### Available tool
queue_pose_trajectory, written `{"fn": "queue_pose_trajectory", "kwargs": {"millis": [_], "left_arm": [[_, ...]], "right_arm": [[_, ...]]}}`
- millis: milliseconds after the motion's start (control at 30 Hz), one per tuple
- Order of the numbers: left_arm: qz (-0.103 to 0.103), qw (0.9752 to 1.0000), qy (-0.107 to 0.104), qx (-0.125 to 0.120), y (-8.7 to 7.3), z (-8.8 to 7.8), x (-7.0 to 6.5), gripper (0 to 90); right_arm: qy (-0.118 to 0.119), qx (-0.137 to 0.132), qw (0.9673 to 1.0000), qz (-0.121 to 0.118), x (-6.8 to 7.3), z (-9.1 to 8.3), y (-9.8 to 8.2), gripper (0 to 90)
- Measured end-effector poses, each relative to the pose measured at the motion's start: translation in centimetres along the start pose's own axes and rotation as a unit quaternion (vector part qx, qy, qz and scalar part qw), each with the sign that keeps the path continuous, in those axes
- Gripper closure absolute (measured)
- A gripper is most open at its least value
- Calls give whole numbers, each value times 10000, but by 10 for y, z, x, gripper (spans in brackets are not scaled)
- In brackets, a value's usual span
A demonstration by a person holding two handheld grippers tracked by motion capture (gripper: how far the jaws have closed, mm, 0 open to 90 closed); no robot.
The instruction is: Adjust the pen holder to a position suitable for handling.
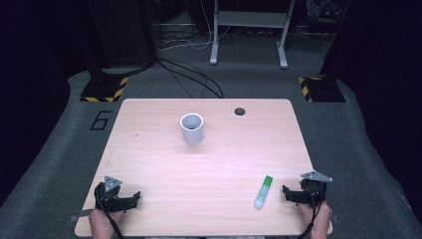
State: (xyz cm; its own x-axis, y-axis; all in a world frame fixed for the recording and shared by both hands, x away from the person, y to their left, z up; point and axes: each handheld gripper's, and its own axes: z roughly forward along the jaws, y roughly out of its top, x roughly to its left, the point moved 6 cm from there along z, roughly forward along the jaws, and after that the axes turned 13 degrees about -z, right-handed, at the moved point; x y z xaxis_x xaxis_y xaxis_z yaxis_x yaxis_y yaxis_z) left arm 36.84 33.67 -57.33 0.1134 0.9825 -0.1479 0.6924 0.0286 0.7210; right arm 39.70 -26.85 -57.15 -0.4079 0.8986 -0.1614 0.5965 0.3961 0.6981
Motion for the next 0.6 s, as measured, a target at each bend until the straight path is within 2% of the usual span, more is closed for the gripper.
{"fn": "queue_pose_trajectory", "kwargs": {"millis": [100, 133, 167, 300, 367, 500, 600], "left_arm": [[67, 9999, 62, -97, 0, -1, -3, 8], [137, 9999, 0, -75, 0, -1, -3, 13], [73, 9999, -73, 37, -1, -1, -2, 13], [52, 9999, -130, 1, 1, 0, -2, 10], [23, 9997, -240, 10, 3, 0, -4, 8], [-42, 9994, -348, -5, 10, -2, -7, 6], [25, 9985, -541, 55, 20, -4, -13, 4]], "right_arm": [[-10, -8, 10000, -5, 0, 0, 0, 0], [-9, -6, 10000, 2, 0, 0, 0, 0], [-11, -11, 10000, -2, 0, 0, 0, 0], [-12, -8, 10000, -1, 0, 0, 0, 0], [-27, -27, 10000, -17, 0, 0, 0, 3], [1, -16, 10000, -6, 0, 0, 0, 1], [-10, -10, 10000, 1, 0, 0, 0, 1]]}}
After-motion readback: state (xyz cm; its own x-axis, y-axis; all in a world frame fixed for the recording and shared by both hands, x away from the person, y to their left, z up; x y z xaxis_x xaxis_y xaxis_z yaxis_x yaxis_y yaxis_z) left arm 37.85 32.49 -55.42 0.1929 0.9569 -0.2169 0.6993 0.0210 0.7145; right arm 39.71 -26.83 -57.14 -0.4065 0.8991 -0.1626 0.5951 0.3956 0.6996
